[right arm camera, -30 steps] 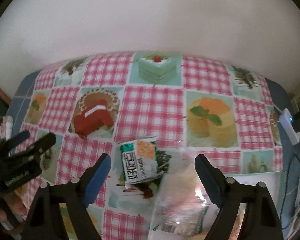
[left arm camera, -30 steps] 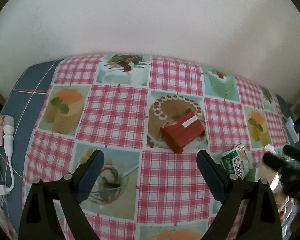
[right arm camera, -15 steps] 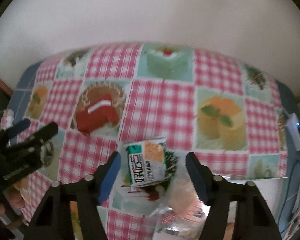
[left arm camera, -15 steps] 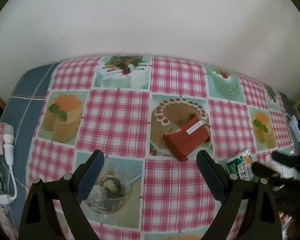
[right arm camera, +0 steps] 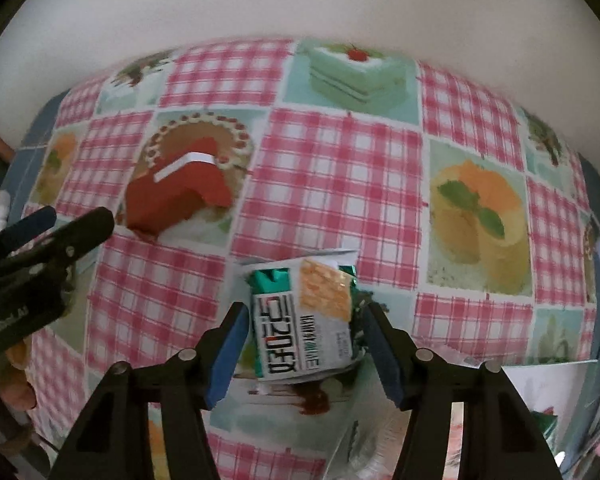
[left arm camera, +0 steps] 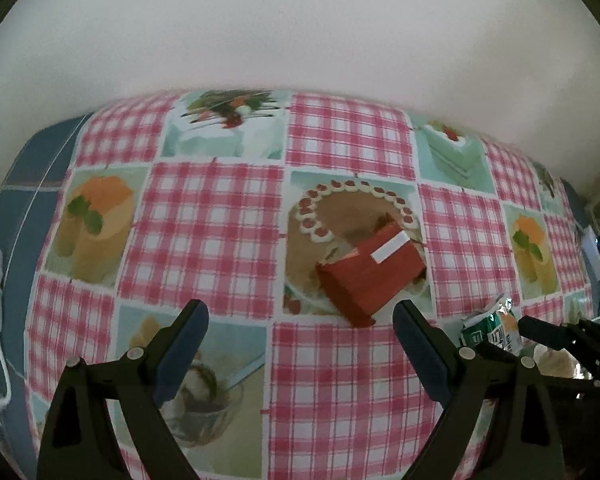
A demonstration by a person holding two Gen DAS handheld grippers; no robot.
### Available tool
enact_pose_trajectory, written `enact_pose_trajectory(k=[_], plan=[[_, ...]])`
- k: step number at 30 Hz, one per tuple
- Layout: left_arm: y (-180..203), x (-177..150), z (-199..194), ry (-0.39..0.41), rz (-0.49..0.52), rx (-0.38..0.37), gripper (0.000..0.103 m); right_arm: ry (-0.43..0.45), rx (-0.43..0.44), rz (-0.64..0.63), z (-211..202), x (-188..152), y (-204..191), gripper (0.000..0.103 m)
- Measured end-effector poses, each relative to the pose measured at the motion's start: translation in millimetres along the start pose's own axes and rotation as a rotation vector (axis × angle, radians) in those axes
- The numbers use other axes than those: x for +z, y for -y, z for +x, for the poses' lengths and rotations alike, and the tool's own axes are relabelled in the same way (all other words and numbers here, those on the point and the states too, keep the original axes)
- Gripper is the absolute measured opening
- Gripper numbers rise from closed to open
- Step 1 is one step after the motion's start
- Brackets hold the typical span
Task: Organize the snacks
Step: 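Grasp the green-and-white biscuit pack with the right gripper, then grasp the red box with the left gripper while the right holds the biscuit pack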
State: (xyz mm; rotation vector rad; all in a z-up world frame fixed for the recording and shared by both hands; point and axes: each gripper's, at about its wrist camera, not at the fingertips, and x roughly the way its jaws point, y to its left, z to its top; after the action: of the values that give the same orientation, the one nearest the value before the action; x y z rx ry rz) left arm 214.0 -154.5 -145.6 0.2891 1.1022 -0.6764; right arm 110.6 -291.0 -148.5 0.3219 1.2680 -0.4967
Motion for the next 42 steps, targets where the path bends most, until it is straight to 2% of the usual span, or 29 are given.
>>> enact_pose_trajectory(k=[4, 7, 11, 14, 16, 21, 28, 31, 36, 39, 42], plan=[[22, 11, 8, -0.003, 0.089, 0.010, 0.094, -0.004, 0.019, 0.006, 4, 0, 3, 0.055], [38, 17, 15, 0.005, 0.159, 0.048, 0.094, 0.005, 0.028, 0.014, 6, 1, 5, 0.053], [49, 23, 29, -0.008, 0.194, 0.065, 0.093, 0.010, 0.038, 0.019, 7, 2, 9, 0.053], [53, 25, 37, -0.013, 0.195, 0.053, 0.078, 0.007, 0.047, 0.023, 8, 5, 12, 0.053], [54, 26, 42, -0.020, 0.186, 0.041, 0.062, 0.005, 0.049, 0.025, 9, 6, 12, 0.053], [53, 23, 41, 0.002, 0.199, 0.051, 0.049, 0.006, 0.047, 0.025, 9, 7, 13, 0.053], [38, 12, 27, -0.034, 0.093, 0.079, 0.047, 0.012, 0.046, 0.017, 4, 2, 7, 0.052], [30, 6, 16, -0.024, 0.052, 0.079, 0.046, 0.018, 0.054, 0.015, -3, -3, 2, 0.052], [19, -5, -10, -0.015, 0.000, 0.151, 0.046, 0.031, 0.074, 0.008, -22, -12, -6, 0.052], [12, -14, -30, -0.010, -0.049, 0.173, 0.046, 0.043, 0.091, 0.011, -35, -19, -10, 0.052], [8, -22, -47, -0.006, -0.116, 0.227, 0.046, 0.053, 0.119, 0.016, -47, -33, -12, 0.052]])
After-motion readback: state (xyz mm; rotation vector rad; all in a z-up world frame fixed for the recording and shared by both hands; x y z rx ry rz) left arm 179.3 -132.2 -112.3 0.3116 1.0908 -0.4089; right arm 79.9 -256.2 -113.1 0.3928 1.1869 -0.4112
